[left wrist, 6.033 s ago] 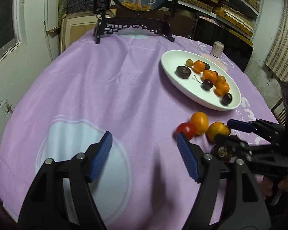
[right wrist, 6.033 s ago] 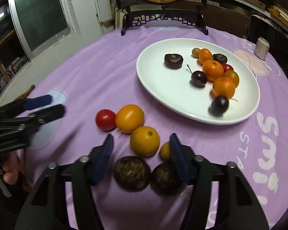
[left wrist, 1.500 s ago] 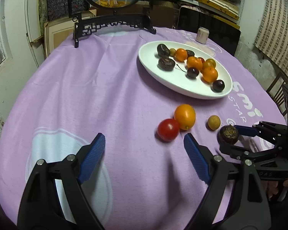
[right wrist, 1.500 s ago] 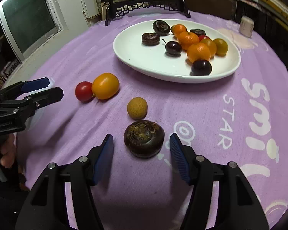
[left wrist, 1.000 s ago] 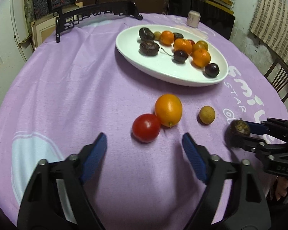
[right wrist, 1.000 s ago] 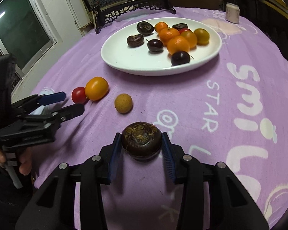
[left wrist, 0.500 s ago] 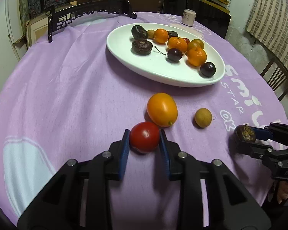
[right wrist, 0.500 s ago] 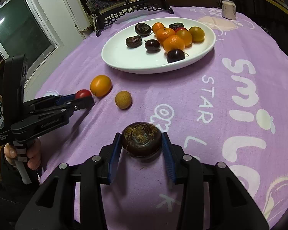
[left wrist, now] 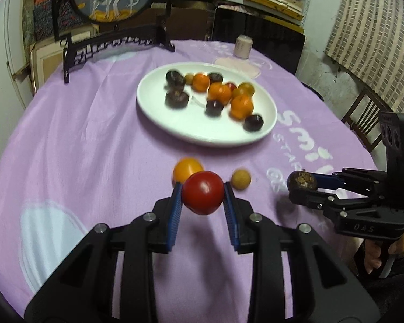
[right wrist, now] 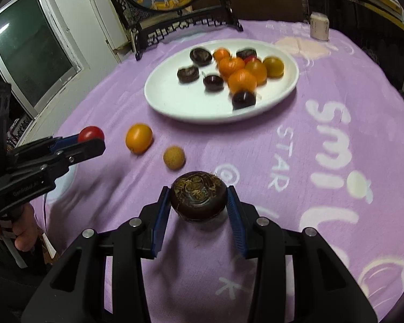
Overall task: Organize fruits
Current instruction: 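Lower the red tomato and dark brown fruit onto the plate and open both tools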
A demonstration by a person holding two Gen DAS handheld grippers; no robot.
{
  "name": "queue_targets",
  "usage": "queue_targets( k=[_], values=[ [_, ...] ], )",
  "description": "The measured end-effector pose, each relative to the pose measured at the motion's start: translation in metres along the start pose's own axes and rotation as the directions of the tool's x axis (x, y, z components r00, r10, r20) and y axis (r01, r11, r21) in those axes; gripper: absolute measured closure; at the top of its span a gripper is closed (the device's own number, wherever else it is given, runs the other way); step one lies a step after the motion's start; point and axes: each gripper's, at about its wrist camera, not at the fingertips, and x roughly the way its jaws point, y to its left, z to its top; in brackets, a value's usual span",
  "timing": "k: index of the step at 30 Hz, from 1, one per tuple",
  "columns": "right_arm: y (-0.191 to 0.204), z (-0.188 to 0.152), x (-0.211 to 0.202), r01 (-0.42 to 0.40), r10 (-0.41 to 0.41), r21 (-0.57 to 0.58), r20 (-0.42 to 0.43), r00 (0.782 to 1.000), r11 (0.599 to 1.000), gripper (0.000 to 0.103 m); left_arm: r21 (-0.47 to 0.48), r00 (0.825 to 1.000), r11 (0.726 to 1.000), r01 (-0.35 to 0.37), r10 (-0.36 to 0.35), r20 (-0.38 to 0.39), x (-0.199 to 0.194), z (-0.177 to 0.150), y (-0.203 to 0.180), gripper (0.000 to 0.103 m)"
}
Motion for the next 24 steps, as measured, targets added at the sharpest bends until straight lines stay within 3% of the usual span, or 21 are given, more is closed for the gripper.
queue_targets(
  k=[8, 15, 18, 24],
  values=[
    [-0.012, 0.050, -0.011, 0.065, -0.063, -0.021, 0.088, 0.994, 0.998, 0.061, -0.005, 0.998, 0.999, -0.043, 0.043, 0.050, 0.018, 0.067, 0.006, 0.073],
    [-0.020, 0.137, 0.016, 0.101, -0.098, -0.026, 0.113, 0.989, 0.994, 0.061, -0.071, 0.996, 0.995, -0.074, 0.077, 0.043, 0.067, 0.149, 0.021, 0.073],
    [-0.024, 0.160, 0.036, 0.113, -0.110, -0.017, 0.128, 0.986, 0.993, 0.061, -0.111, 0.996, 0.991, -0.081, 0.083, 0.020, 0.088, 0.156, 0.031, 0.073],
    [-0.040, 0.163, 0.079, 0.132, -0.133, 0.021, 0.071, 0.989, 0.991, 0.061, -0.127, 0.996, 0.988, -0.090, 0.087, -0.030, 0.113, 0.147, 0.047, 0.073]
  ],
)
